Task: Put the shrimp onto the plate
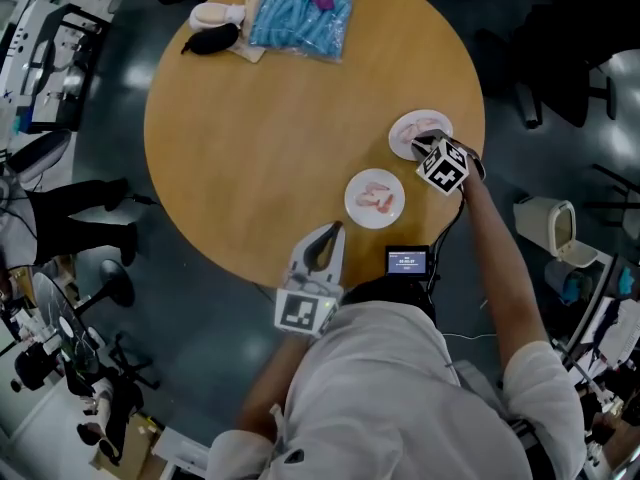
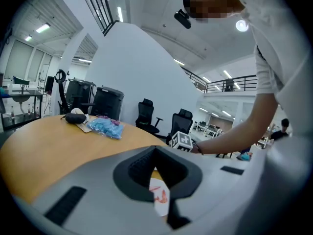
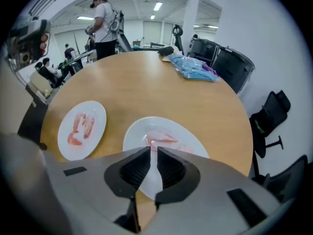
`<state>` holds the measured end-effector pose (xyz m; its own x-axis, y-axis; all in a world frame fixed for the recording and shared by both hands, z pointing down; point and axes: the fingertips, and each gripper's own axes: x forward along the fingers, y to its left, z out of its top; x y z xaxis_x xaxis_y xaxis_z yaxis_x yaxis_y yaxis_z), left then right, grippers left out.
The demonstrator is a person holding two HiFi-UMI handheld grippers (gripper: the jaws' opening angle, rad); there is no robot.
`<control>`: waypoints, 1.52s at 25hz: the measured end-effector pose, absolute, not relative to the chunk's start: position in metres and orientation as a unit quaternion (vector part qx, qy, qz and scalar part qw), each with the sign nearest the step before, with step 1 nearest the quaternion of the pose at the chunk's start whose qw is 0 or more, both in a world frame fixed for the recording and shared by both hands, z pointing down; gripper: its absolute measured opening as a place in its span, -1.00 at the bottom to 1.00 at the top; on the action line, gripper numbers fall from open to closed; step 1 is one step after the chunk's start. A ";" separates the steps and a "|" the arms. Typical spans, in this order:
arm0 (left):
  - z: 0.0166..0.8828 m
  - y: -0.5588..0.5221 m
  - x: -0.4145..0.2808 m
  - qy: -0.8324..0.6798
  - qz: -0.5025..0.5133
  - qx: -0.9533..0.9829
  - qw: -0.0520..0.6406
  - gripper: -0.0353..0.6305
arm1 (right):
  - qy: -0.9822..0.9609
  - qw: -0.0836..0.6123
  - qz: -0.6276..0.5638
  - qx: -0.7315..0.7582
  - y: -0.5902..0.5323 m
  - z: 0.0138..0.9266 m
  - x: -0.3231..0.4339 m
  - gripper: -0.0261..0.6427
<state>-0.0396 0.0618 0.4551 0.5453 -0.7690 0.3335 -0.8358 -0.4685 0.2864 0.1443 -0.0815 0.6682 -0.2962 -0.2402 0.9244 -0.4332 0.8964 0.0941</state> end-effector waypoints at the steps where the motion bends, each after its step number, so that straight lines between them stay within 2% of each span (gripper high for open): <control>1: 0.457 0.060 -0.040 -0.473 0.080 0.852 0.210 -0.87 | -0.800 0.562 0.079 0.197 -0.083 0.670 0.145 -0.78; 4: 0.461 0.055 -0.042 -0.478 0.080 0.849 0.209 -0.87 | -0.799 0.578 0.068 0.152 -0.083 0.675 0.144 -0.67; 10: 0.463 0.047 -0.036 -0.475 0.084 0.847 0.221 -0.87 | -0.796 0.596 0.046 0.099 -0.083 0.684 0.136 -0.67; 17: 0.464 0.044 -0.032 -0.467 0.080 0.855 0.211 -0.87 | -0.797 0.597 0.035 0.086 -0.079 0.684 0.133 -0.83; 22: 0.463 0.048 -0.037 -0.465 0.074 0.857 0.207 -0.87 | -0.813 0.570 0.033 0.112 -0.071 0.659 0.124 -0.84; 28: 0.455 0.052 -0.042 -0.460 0.065 0.860 0.209 -0.87 | -0.846 0.530 0.011 0.059 0.016 0.624 0.074 -0.84; 33: 0.459 0.064 -0.049 -0.455 0.063 0.865 0.203 -0.87 | -0.853 0.518 0.062 -0.008 0.099 0.645 0.034 -0.84; 38: 0.463 0.077 -0.055 -0.451 0.069 0.866 0.204 -0.87 | -0.847 0.524 0.088 -0.017 0.116 0.668 0.016 -0.84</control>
<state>-0.0546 0.0770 0.4631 0.5837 -0.7529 0.3040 -0.8095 -0.5100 0.2910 0.0160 0.1156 0.6676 -0.4504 0.1207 0.8846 -0.0635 0.9840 -0.1666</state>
